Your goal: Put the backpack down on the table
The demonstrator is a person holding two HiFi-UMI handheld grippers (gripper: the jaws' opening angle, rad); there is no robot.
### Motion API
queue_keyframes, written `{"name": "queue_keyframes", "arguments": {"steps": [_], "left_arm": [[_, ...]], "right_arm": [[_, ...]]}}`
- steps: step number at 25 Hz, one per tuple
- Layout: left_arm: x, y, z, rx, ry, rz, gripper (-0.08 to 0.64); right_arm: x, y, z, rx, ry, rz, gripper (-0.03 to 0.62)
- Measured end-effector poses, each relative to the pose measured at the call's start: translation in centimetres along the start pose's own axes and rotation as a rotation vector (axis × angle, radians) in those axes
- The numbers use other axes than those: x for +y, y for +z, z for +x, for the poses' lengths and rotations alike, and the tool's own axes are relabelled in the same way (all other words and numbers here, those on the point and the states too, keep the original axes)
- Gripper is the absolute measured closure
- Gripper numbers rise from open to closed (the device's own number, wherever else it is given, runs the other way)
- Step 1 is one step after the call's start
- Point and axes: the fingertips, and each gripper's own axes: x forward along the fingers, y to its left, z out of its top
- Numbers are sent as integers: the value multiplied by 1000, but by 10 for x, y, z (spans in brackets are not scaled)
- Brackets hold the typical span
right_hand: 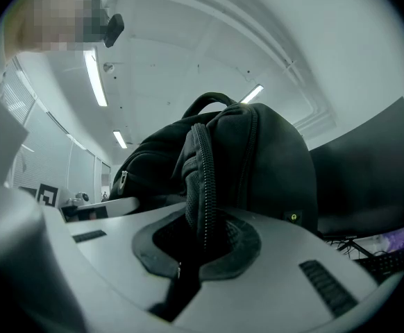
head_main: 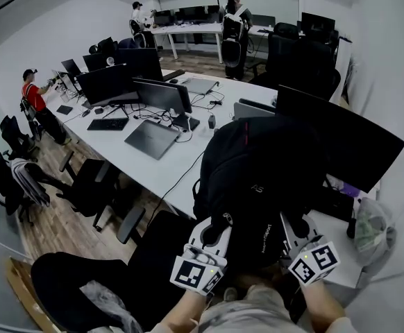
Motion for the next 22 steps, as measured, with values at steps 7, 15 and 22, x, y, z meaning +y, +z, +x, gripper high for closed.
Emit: {"name": "queue_keyframes", "arguments": {"steps": [7, 15, 22], "left_arm": [[25, -7, 41, 8, 48, 8, 548], [49, -13, 85, -18, 128, 25, 548], [79, -11, 102, -61, 211, 78, 548]], "right_arm": [[-33, 3, 39, 16, 42, 21, 569], [-68, 17, 86, 30, 133, -2, 570], [-76, 21, 128, 27, 211, -5, 569]]}}
